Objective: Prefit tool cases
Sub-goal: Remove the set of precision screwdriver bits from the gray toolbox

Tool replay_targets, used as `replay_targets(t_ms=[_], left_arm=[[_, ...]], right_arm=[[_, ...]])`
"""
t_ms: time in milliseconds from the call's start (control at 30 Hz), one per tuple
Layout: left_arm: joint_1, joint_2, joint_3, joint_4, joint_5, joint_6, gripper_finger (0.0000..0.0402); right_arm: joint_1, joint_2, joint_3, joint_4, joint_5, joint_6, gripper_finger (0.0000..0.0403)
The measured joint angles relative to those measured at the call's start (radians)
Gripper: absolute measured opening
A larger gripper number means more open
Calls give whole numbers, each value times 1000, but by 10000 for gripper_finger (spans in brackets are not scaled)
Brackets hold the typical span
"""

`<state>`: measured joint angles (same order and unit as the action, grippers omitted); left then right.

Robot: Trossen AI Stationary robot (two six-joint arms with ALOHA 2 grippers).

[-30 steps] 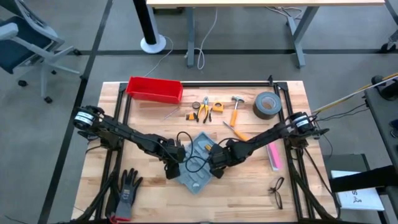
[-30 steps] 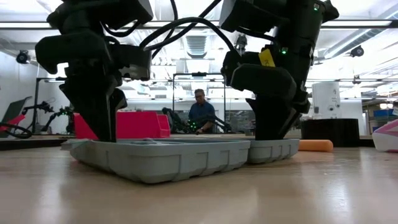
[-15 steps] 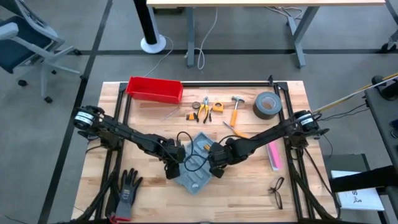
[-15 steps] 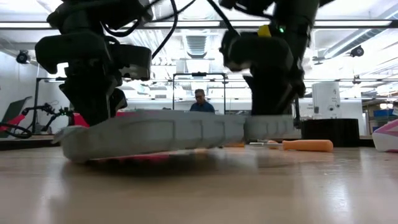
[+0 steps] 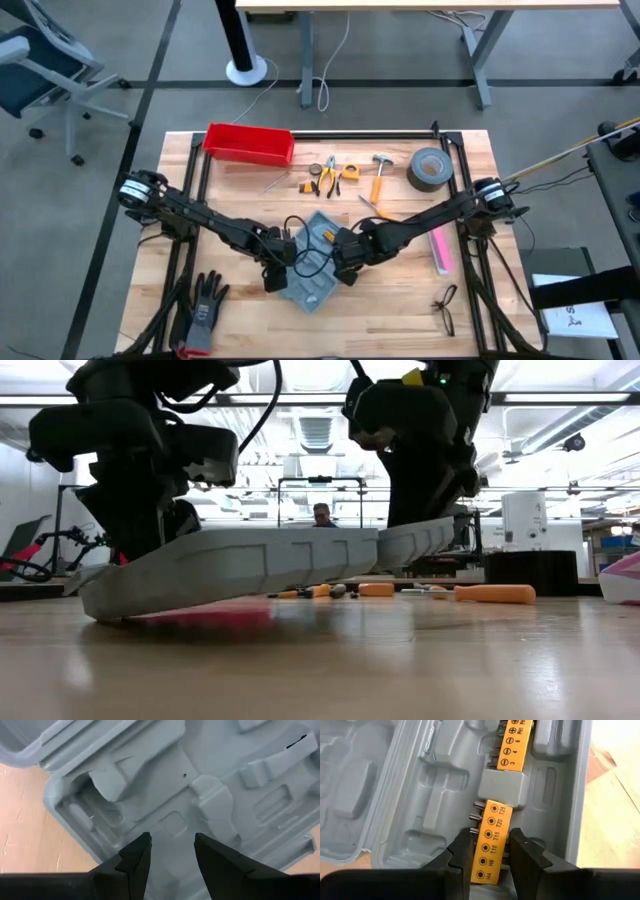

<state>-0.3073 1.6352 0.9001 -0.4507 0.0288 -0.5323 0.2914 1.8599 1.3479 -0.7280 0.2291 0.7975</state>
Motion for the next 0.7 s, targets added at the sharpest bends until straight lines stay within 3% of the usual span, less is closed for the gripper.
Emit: replay_targets(t_ms=[700], left_arm=[[-13,-3,-80,113,5,20,158]], right_arm=[[23,-8,2,12,6,13,84]])
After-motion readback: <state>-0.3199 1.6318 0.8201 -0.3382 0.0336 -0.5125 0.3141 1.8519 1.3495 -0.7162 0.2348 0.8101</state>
